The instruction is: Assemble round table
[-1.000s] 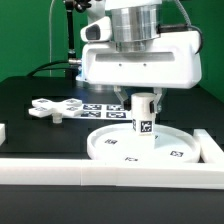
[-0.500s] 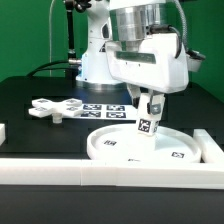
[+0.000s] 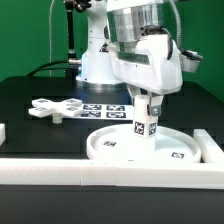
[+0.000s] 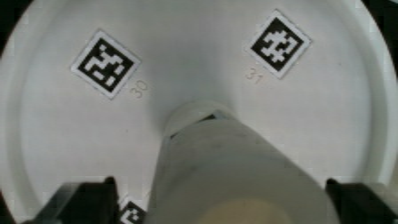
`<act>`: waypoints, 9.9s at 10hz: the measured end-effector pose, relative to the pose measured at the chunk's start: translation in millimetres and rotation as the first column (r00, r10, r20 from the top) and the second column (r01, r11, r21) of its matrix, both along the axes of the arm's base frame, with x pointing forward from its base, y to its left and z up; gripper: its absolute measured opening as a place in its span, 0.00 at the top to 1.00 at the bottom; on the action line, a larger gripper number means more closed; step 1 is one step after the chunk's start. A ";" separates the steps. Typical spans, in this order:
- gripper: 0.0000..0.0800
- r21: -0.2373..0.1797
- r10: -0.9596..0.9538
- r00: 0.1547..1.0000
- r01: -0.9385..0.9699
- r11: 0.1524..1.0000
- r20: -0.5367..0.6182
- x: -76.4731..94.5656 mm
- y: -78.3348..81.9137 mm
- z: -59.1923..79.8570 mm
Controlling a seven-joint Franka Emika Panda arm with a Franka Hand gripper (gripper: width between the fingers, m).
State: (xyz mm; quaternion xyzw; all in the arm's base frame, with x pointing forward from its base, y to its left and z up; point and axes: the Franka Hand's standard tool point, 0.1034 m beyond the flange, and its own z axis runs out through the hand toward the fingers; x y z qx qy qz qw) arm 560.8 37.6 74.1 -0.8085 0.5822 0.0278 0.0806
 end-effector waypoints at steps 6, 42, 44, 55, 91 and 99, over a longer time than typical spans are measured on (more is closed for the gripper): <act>0.19 -0.026 0.484 0.874 -0.483 0.875 0.044 3.6 8.2 5.8; 0.49 -0.177 0.615 -0.786 -0.598 -0.782 -0.060 3.1 -5.1 -3.6; 0.49 -0.180 0.769 -0.637 -0.751 -0.635 -0.058 2.4 -1.4 -3.9; 0.49 -0.185 0.979 0.204 -0.963 0.195 -0.030 0.0 0.9 -5.0; 0.19 -0.222 0.908 0.409 -0.881 0.418 0.086 7.3 4.6 -3.8; 0.19 -0.285 0.987 -0.162 -0.947 -0.150 0.018 8.7 4.1 -2.9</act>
Offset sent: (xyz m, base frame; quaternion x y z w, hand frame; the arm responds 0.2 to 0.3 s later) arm 0.0000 0.0000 0.0000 0.0000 0.0000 -0.1296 0.9916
